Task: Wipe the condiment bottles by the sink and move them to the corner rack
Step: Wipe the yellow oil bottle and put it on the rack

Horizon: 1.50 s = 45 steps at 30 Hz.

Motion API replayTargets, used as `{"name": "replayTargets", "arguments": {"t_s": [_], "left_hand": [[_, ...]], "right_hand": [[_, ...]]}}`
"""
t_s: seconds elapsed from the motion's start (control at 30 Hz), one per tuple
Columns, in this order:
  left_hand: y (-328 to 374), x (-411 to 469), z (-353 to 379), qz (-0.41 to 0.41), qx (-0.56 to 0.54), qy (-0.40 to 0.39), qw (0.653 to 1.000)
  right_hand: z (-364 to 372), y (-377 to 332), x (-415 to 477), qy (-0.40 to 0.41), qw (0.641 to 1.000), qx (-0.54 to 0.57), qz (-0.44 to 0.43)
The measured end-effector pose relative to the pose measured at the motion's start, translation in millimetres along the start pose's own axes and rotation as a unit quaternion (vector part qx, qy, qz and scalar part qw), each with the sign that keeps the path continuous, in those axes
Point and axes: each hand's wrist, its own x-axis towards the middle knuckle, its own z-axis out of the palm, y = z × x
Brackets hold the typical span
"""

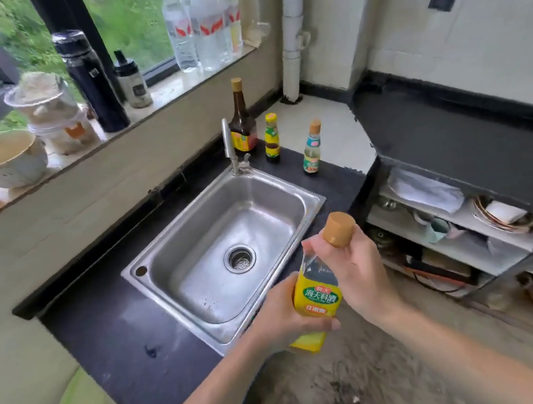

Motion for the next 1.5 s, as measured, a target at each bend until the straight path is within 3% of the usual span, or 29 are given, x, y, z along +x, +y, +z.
{"name": "replayTargets", "arguments": {"t_s": [0.2,0.37,0.7,1.1,1.33,1.5], "left_hand": [[15,50,52,0.066,0.112,-0.031,0.991],[12,95,63,0.142,0.187,-0.075,0.969],[9,188,59,-0.025,0.004,-0.088,0.996],[51,254,167,-0.069,0.099,-0.243,0.962],[116,308,270,-0.024,0.167,-0.265,0.949],[153,323,344,-0.019,0.151,-0.284,0.947]], "right_hand": [[-53,12,9,0.128,0.98,-0.149,-0.043],[-102,32,32,0.232,0.963,-0.134,-0.016],[-203,55,37,0.402,0.906,-0.129,0.037],[-327,103,-11,0.544,0.821,-0.141,0.099],[-428,128,-17,0.598,0.784,-0.129,0.107],[-500,131,-19,0.618,0.765,-0.133,0.123]]}}
